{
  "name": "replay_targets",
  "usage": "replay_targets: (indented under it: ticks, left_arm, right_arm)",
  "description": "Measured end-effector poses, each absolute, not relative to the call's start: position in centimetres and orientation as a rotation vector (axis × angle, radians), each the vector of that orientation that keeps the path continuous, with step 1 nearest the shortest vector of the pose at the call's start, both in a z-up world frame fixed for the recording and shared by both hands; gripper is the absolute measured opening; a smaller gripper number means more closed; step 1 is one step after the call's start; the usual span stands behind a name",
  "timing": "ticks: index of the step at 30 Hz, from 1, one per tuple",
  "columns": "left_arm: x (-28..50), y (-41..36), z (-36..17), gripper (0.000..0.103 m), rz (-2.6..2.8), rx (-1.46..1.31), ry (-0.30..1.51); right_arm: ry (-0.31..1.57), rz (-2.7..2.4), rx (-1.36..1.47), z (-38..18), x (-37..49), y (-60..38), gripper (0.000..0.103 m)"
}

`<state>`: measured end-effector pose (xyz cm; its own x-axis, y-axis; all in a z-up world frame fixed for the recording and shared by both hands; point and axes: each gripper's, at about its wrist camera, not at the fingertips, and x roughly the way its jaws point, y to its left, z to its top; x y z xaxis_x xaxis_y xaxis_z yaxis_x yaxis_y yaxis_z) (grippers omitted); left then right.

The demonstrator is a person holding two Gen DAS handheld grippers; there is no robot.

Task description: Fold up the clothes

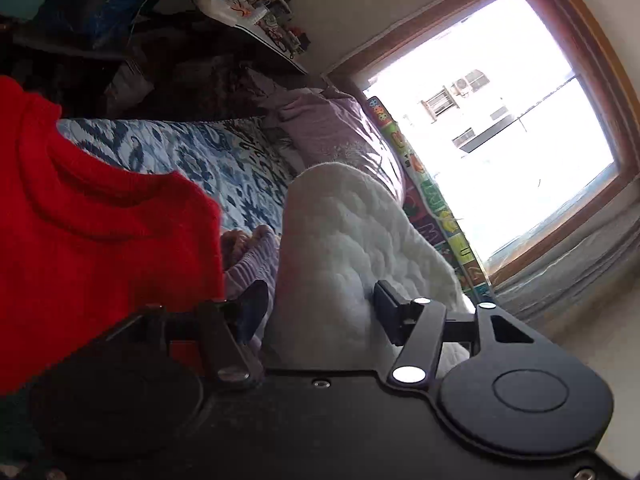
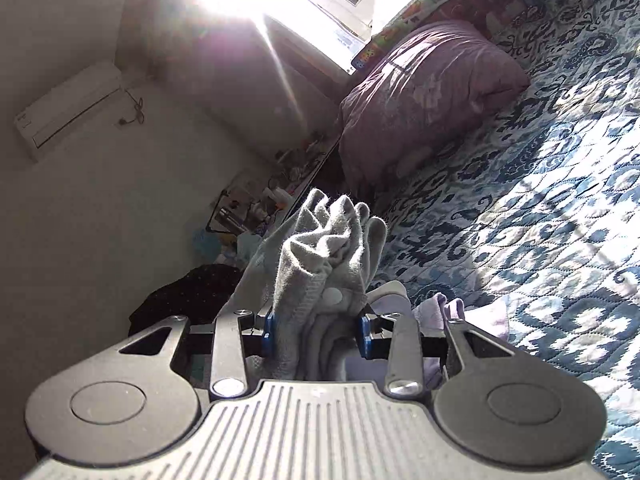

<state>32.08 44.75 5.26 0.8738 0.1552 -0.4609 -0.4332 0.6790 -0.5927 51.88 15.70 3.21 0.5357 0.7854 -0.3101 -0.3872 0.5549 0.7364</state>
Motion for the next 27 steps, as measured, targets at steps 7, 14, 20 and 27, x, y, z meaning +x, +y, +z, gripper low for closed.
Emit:
replay_targets:
  ticks: [7,14,20,27]
  left_arm:
    - [31.2,41.8,5.6,0.058,0.242,-0.461,0.248]
    - [38.4,40.4,2.9,0.053,0.353,-0.303,0.542]
    - [35.4,40.3,4.3,0.058,0.365,-0.345,0.458]
    - [25.4,35.9,5.6,0.067,0.29,-0.373,0.378]
  right_arm:
    - [0.69,0.754,0.658,-0.4,53.0,16.2,0.038]
    - [0.673,0.658,0.677,-1.0,52.8,13.4,0.05]
    - [0.68,0.707,0.62,-0.4,48.6,9.4,0.057]
    - [0.73,0.723,0.439,-0.4,38.0,3.1,0.073]
